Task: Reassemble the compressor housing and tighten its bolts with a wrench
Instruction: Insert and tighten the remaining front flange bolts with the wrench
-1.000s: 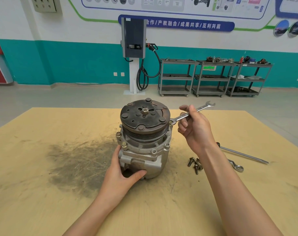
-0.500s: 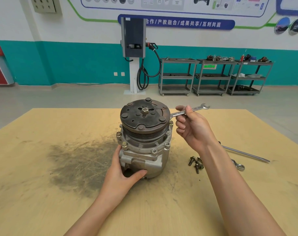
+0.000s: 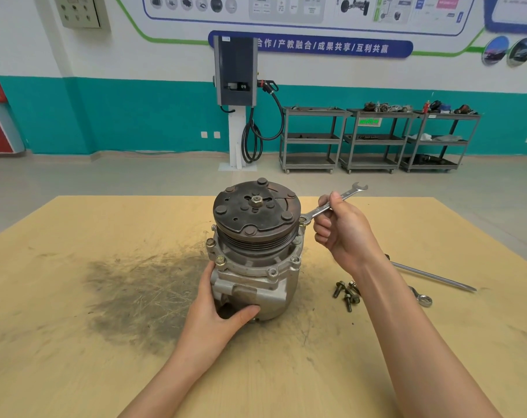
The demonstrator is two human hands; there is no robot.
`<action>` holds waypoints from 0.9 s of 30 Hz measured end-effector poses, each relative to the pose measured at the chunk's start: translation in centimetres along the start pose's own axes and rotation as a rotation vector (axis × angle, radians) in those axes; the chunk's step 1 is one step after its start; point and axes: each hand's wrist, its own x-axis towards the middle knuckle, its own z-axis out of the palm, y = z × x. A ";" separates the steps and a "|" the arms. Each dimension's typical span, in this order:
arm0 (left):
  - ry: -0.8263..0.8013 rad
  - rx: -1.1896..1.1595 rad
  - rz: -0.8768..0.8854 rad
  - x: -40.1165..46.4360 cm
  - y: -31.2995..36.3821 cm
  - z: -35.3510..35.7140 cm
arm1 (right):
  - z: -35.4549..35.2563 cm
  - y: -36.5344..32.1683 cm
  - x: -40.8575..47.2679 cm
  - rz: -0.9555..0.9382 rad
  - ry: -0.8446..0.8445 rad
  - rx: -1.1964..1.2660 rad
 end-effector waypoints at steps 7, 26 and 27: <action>0.002 0.000 0.003 0.0 0.1 -0.1 | 0.1 0.1 -0.1 -0.140 0.081 -0.063; 0.004 0.009 0.017 0.0 0.1 0.1 | 1.0 0.8 0.1 -0.104 0.146 0.028; 0.005 0.007 0.019 0.0 0.0 0.1 | 1.0 0.7 0.2 -0.091 0.121 0.013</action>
